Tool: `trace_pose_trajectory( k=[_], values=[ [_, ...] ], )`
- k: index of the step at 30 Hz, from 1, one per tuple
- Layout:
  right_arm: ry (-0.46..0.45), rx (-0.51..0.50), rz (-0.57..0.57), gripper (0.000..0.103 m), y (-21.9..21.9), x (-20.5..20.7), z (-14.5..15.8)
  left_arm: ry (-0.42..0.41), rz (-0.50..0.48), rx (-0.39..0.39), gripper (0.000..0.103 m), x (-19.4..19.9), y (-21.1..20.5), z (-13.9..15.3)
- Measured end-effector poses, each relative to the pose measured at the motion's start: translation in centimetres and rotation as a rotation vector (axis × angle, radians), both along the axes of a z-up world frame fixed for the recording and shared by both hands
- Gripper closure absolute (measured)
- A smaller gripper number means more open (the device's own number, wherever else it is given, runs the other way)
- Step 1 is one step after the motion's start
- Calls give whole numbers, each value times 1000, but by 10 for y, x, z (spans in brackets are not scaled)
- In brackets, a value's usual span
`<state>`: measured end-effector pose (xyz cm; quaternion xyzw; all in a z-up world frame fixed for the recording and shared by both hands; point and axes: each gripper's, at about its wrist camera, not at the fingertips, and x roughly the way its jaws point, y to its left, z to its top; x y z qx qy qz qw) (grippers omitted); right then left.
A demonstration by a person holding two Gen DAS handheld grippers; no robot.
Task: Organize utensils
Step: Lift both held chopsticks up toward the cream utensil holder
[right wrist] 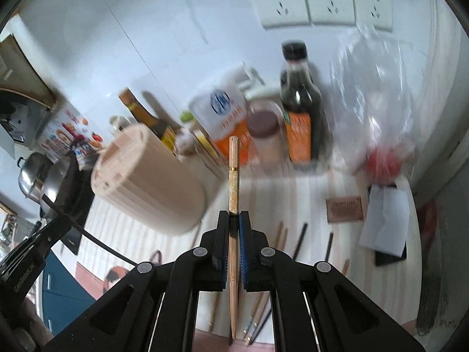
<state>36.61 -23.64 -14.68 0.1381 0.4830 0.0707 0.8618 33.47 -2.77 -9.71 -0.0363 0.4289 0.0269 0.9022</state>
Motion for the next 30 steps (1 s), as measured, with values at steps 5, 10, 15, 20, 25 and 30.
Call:
trace_pose_trajectory(
  k=[5, 10, 15, 20, 25, 30],
  values=[
    [-74, 25, 32, 97, 9, 18, 41, -76, -4, -34, 100, 5, 2, 39],
    [-185, 42, 55, 97, 23, 45, 95, -174, 6, -75, 100, 18, 15, 93],
    [-295, 58, 54, 97, 43, 75, 142, -261, 49, -58, 100, 39, 39, 137],
    [-377, 55, 63, 97, 77, 108, 168, -286, 95, -32, 100, 66, 69, 150],
    [-426, 43, 84, 97, 118, 142, 166, -267, 121, -56, 100, 89, 103, 136],
    [-422, 25, 113, 97, 151, 167, 144, -224, 116, -117, 100, 115, 126, 112]
  ],
)
